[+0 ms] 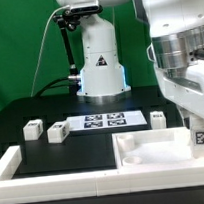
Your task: Assemble one leg
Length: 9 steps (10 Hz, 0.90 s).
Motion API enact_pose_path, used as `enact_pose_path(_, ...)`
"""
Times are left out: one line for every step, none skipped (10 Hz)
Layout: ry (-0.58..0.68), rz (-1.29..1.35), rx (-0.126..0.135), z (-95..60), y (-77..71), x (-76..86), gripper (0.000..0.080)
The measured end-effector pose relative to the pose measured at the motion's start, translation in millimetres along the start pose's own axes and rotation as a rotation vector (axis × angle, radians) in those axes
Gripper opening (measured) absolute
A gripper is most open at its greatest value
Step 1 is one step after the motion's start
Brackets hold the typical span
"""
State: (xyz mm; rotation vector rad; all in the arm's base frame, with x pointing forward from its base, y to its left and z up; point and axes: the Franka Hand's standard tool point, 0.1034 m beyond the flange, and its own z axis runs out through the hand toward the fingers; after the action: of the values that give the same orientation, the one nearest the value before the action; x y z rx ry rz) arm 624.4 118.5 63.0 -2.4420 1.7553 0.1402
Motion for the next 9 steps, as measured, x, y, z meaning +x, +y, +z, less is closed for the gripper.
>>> enact_pose_path(0.0, -0.103, -0.001, 0.2, 0.2, 0.0, 0.0645)
enact_pose_path(0.0, -0.191, -0.001, 0.4, 0.2, -0.1, 0.0649)
enact_pose_path(0.001, -0.259, -0.003, 0.5, 0.3, -0.6, 0.0649)
enact_pose_path(0.012, -0.393, -0.012, 0.4, 0.5, -0.4, 0.0649)
enact_pose_path(0.018, -0.486, -0.018, 0.5, 0.4, -1.0, 0.0649)
enact_pose_path(0.018, -0.533, -0.021, 0.4, 0.6, -1.0, 0.0649)
enact_pose_path(0.026, -0.666, -0.03, 0.2, 0.8, 0.0, 0.0649)
enact_pose_path(0.033, -0.778, -0.04, 0.2, 1.0, 0.6, 0.0649)
enact_pose_path(0.043, -0.908, -0.054, 0.1, 0.5, -0.3, 0.0649)
